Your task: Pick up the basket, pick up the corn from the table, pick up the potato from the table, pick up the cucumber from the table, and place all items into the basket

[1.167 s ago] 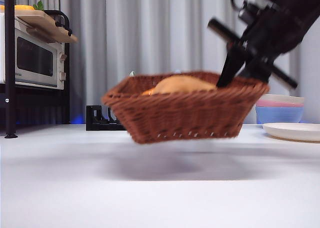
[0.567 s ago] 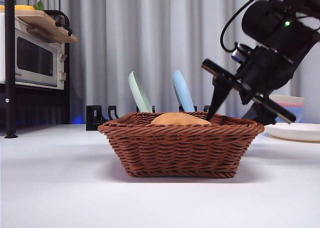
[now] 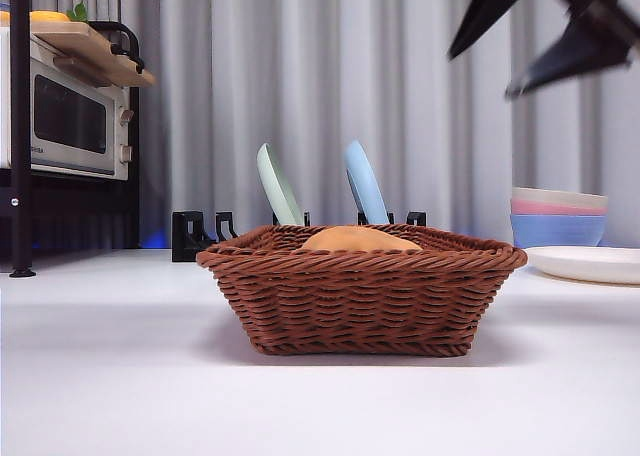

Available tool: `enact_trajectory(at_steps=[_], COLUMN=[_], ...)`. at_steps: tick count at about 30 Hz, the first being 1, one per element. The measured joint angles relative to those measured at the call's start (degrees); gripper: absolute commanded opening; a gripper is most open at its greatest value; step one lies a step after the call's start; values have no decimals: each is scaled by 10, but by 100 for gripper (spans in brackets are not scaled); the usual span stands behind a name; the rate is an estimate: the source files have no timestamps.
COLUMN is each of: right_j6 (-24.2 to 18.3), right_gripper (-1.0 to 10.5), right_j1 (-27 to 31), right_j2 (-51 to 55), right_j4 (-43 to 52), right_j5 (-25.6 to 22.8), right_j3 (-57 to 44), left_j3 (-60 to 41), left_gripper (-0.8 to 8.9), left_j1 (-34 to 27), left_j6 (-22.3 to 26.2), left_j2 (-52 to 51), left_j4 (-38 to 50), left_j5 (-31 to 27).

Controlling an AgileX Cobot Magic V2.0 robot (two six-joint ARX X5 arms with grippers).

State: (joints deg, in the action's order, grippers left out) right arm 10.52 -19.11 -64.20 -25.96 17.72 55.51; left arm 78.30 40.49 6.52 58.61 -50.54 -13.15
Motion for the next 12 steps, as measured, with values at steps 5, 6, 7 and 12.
enact_trajectory(at_steps=[5,6,7,12], right_j6=[-59,-68,-75,-101], right_gripper=[-11,-11,-11,-11], right_j1=[-12,-16,-18,-23], right_j2=[63,76,89,163], right_j4=[-12,-12,-12,5], right_j5=[-116,-139,-154,-182], right_j3=[0,0,0,-47], left_j3=[-30,-49,-73,-227], left_gripper=[-8,-8,-8,-8], left_j1=[0,0,0,0], left_j6=[8,9,9,9], left_j2=[-28,-40,-54,-132], left_j4=[17,31,47,150], left_j5=[0,0,0,-2])
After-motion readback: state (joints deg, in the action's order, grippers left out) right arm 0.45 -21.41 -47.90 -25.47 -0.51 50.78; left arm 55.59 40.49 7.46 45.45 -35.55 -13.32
